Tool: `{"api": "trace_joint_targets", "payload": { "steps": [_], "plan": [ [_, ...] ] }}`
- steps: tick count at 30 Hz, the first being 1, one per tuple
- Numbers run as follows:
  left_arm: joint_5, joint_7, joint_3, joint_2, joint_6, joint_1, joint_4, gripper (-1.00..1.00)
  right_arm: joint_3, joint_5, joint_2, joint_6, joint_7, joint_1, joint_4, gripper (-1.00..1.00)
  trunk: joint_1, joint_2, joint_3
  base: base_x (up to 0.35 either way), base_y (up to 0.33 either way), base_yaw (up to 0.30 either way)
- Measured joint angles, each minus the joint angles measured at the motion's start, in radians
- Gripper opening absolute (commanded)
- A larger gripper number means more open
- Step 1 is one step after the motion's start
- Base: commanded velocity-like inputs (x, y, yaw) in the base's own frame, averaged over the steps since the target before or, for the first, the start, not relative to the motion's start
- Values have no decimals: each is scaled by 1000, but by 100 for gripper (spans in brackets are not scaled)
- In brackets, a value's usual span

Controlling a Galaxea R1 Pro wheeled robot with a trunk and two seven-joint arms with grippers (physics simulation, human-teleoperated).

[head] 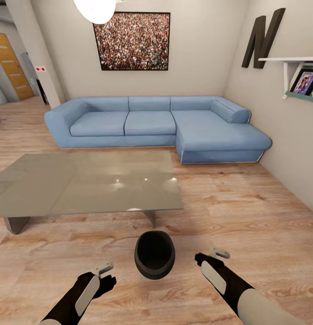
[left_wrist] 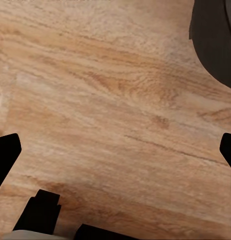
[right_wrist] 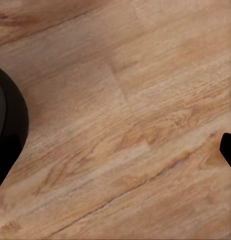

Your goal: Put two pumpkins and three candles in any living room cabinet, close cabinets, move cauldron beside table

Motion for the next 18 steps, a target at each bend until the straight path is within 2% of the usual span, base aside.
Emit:
{"api": "trace_joint_targets", "payload": {
  "steps": [4,9,18],
  "plan": [
    [0,0,0,0,0,0,0,100,19,0,0,-5,5,0,4,100,-15,28,13,0,0,0],
    [0,0,1,0,-1,0,0,100,21,1,-1,-7,6,0,6,100,-35,63,30,0,0,14],
    [-3,0,-5,0,-29,-1,37,100,22,-1,-1,-20,9,0,6,100,-69,126,71,0,0,89]
  ]
}}
